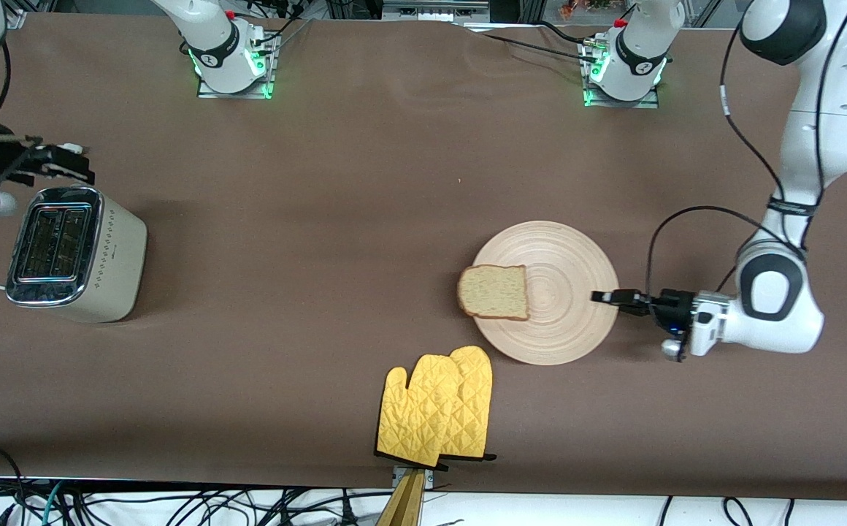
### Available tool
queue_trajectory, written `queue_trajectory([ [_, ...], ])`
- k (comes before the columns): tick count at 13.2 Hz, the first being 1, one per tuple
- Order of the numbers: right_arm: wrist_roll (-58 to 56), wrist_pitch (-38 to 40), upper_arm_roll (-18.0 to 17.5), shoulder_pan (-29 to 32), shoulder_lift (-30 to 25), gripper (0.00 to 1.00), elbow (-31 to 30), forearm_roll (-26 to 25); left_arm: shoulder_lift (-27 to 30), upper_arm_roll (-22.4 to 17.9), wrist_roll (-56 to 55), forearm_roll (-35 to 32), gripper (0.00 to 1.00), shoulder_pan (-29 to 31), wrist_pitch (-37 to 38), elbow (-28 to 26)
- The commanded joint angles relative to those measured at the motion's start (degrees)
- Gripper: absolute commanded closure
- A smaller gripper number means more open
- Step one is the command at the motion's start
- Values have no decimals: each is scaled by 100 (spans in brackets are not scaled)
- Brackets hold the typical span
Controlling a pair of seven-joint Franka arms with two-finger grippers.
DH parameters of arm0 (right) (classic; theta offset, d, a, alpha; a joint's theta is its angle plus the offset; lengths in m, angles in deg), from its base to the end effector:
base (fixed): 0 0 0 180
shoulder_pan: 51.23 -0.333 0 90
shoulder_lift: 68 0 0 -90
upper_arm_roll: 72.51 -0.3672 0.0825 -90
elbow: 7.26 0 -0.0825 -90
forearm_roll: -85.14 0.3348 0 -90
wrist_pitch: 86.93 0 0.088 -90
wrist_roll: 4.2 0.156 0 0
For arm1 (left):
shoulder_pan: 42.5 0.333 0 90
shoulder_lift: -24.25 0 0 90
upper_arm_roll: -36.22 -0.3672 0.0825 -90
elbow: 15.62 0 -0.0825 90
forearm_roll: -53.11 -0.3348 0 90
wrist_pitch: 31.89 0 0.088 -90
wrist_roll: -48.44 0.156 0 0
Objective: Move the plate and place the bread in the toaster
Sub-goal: 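Slide the plate with the left gripper while the right gripper reaches the bread, then close the right gripper on the bread slice edge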
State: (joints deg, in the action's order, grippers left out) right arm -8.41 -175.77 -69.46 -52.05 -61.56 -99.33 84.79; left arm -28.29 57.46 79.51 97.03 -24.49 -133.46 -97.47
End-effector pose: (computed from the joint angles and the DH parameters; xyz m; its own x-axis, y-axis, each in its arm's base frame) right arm 0.5266 -0.0200 0.5522 0.9851 0.0343 -0.1682 0.0347 -0.9994 -0.0003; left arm 0.6685 -0.0774 0.2195 0.9660 -0.2239 -0.1290 0.0145 -0.4516 0.8921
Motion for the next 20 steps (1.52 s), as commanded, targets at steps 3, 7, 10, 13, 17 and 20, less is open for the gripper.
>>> queue_trajectory([
  [3,78,-458,-76,-242,709,0,198,175,25,-128,92,1529,100,-1262,-1266,-585],
  [7,113,-626,-76,-664,1052,0,181,498,-45,-479,109,2577,100,-2528,-1972,-692],
  [10,824,-836,-76,-1015,1394,0,146,1544,-116,-568,109,2929,100,-3066,-2314,-666],
  [13,861,-1852,-85,-1420,1746,0,-248,2027,-98,-568,109,2947,81,-3199,-2456,-657],
  [17,265,-3513,-357,-1439,1931,0,-1206,2891,-72,-674,109,2965,15,-3041,-2404,-701],
  [20,-491,-3930,-480,-1439,2194,15,-1384,2909,252,-682,48,2965,0,-2638,-2368,-1086],
])
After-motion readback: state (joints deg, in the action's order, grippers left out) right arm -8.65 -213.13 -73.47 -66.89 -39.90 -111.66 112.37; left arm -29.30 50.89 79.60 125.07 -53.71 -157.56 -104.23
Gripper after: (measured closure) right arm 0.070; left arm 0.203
